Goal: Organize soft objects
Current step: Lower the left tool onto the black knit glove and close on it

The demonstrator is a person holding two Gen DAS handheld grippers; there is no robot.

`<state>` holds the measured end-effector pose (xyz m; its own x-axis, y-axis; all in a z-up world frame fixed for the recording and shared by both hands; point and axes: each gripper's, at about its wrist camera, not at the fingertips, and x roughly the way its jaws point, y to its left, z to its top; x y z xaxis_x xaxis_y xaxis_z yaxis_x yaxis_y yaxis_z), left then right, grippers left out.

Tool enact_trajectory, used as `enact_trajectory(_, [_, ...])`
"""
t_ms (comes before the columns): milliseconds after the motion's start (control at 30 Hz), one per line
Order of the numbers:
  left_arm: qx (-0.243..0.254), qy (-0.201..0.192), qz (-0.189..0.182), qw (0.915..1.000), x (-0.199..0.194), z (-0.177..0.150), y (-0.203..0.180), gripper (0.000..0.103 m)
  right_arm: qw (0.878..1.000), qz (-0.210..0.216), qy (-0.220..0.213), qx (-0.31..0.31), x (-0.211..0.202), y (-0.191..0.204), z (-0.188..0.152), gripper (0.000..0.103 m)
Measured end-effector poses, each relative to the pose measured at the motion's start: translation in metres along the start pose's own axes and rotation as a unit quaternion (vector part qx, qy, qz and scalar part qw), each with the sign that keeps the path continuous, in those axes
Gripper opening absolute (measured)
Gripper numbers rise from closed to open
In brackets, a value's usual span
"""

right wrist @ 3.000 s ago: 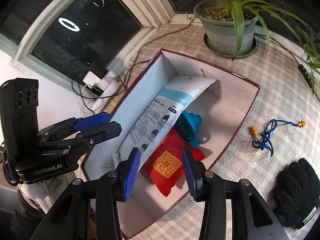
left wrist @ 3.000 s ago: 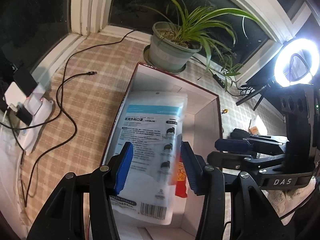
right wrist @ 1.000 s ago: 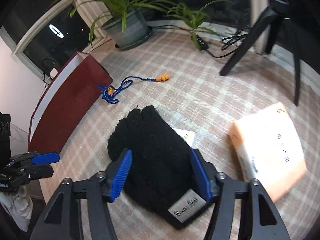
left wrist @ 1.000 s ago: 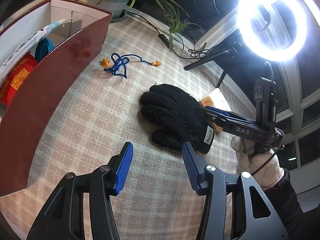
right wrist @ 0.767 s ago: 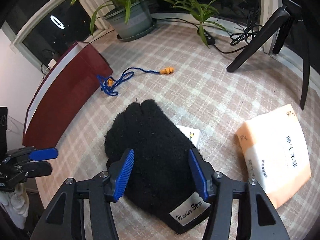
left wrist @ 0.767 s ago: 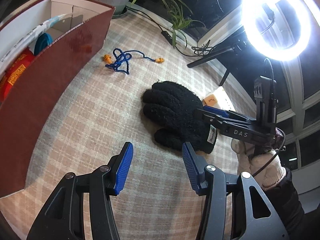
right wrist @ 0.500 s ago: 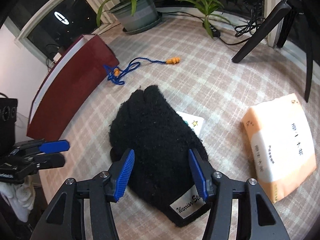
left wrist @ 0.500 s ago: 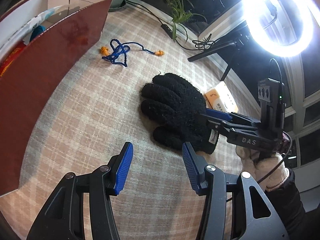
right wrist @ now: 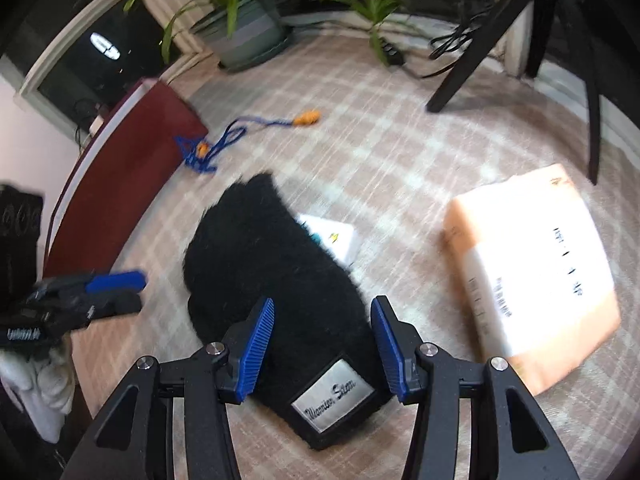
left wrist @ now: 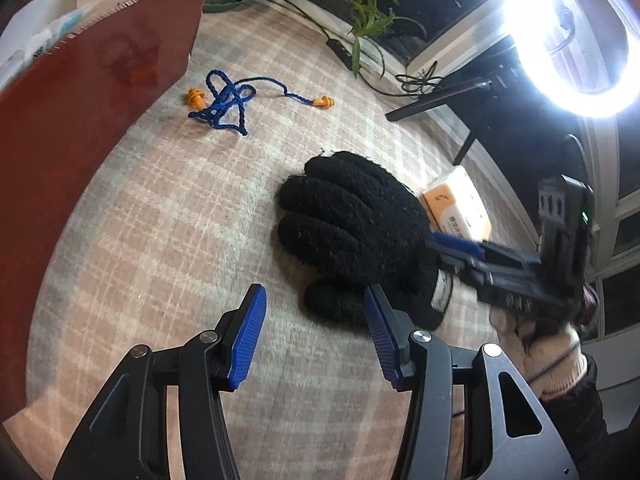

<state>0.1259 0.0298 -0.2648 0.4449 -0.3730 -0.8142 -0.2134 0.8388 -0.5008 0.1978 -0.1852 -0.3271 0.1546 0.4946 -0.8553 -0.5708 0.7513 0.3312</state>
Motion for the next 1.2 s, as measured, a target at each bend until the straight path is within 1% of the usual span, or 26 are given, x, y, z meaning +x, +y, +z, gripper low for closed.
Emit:
enact_trajectory(67, [-0.001, 0.001, 0.001, 1.0000, 0.007, 0.002, 0.000, 0.050, 1.000, -0.008, 0.006, -0.016, 0.003, 0.007, -0.005, 0.047])
enact_trajectory(200, [-0.007, 0.004, 0.005, 1.0000, 0.020, 0.009, 0.000, 0.050, 0.999, -0.009, 0.015, -0.029, 0.006, 0.016, -0.014, 0.047])
enact_trajectory(300, [-0.014, 0.003, 0.005, 0.9999, 0.027, 0.014, 0.001, 0.050, 0.999, -0.022, 0.013, -0.035, 0.004, 0.015, -0.017, 0.047])
enact_trajectory(433, [-0.024, -0.003, -0.006, 0.9997, 0.033, 0.019, 0.000, 0.050, 0.999, -0.019, 0.016, -0.020, 0.002, 0.003, -0.021, 0.048])
enact_trajectory(500, [-0.039, -0.006, -0.017, 0.9991, 0.036, 0.022, 0.002, 0.050, 0.999, -0.020, 0.020, -0.023, 0.003, 0.002, -0.023, 0.048])
enact_trajectory(567, [-0.046, -0.011, -0.021, 0.9987, 0.039, 0.025, 0.000, 0.050, 0.999, -0.025, 0.021, -0.029, 0.004, 0.004, -0.025, 0.048])
enact_trajectory(700, [-0.047, -0.018, -0.022, 0.9985, 0.043, 0.029, -0.005, 0.045, 0.999, -0.029, 0.022, -0.038, 0.007, 0.008, -0.026, 0.050])
enact_trajectory(733, [-0.046, -0.021, -0.021, 0.9985, 0.043, 0.029, -0.008, 0.042, 0.998, -0.032, 0.023, -0.040, 0.007, 0.009, -0.026, 0.050])
enact_trajectory(800, [-0.041, -0.026, -0.022, 0.9986, 0.043, 0.029, -0.012, 0.032, 0.998, -0.039, 0.024, -0.047, 0.008, 0.012, -0.027, 0.050])
enact_trajectory(900, [-0.026, -0.035, -0.015, 0.9989, 0.042, 0.028, -0.020, 0.022, 0.996, -0.053, 0.023, -0.061, 0.008, 0.017, -0.030, 0.047])
enact_trajectory(1067, [-0.016, -0.047, -0.013, 0.9987, 0.037, 0.024, -0.028, 0.018, 0.997, -0.052, 0.018, -0.059, 0.004, 0.018, -0.032, 0.039])
enact_trajectory(1133, [-0.010, -0.049, -0.016, 0.9986, 0.034, 0.022, -0.031, 0.017, 0.997, -0.046, 0.015, -0.054, 0.001, 0.017, -0.034, 0.032])
enact_trajectory(1200, [0.000, -0.052, -0.016, 0.9985, 0.031, 0.019, -0.036, 0.016, 0.998, -0.039, 0.012, -0.047, -0.001, 0.016, -0.035, 0.027])
